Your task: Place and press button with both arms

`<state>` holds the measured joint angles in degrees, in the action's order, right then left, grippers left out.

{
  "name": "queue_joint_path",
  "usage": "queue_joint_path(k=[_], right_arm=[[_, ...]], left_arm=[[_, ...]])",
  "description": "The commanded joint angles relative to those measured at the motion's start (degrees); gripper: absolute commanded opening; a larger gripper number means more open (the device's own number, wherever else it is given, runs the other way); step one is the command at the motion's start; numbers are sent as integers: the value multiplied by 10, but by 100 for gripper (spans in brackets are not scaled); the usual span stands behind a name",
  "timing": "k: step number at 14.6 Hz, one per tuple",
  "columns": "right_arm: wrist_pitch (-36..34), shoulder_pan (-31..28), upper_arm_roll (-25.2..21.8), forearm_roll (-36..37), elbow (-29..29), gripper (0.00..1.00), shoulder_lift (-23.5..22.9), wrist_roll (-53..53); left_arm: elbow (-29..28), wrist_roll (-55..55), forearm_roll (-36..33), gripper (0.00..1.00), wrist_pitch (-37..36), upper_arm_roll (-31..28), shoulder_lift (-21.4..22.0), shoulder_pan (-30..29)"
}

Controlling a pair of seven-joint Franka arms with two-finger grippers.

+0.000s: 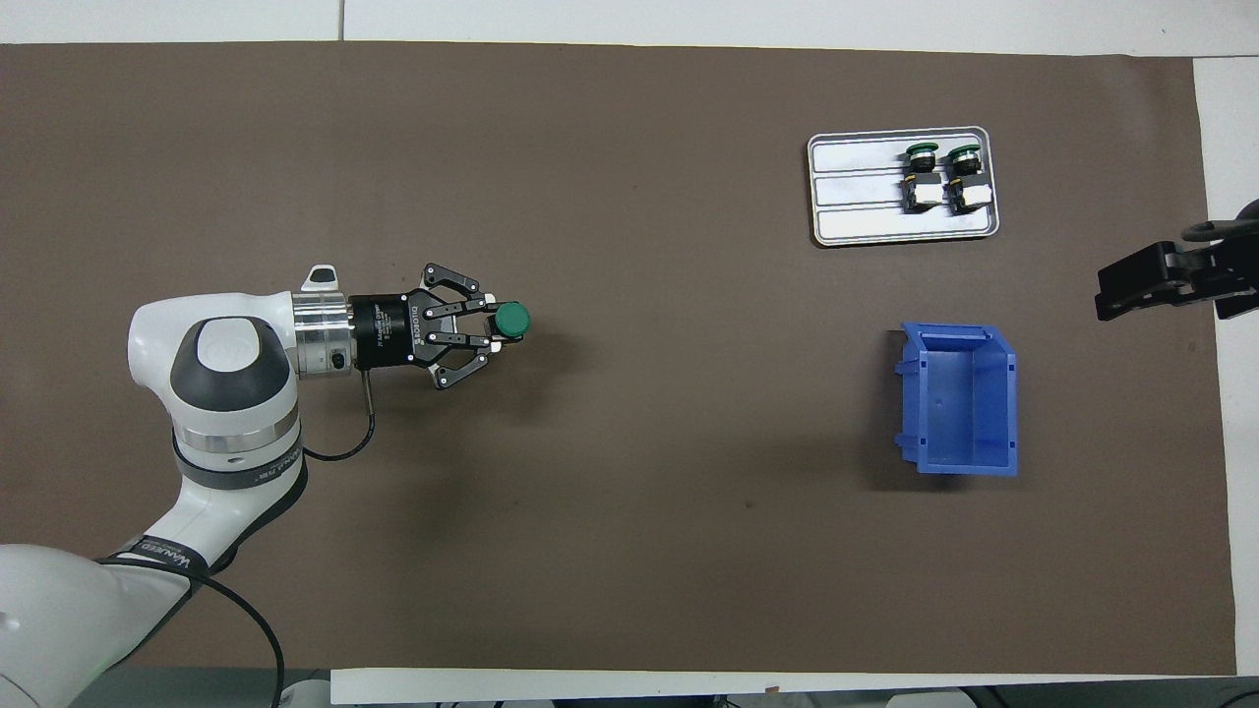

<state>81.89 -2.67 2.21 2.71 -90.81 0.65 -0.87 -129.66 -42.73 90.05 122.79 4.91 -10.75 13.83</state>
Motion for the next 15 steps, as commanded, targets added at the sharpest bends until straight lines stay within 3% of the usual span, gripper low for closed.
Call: queue_joint_path(k=[1,3,15], right_arm=[[6,-5,3,-1,-16,99,14,11],[6,-5,3,-1,-16,99,13,11],[6,-5,3,-1,-16,99,13,11]], left_arm=[[-11,74,82,19,-17,3,-12,0],[-19,112,116,19,-34,3,-21,4],[-41,168,166,19,-78,2,-43,-7]])
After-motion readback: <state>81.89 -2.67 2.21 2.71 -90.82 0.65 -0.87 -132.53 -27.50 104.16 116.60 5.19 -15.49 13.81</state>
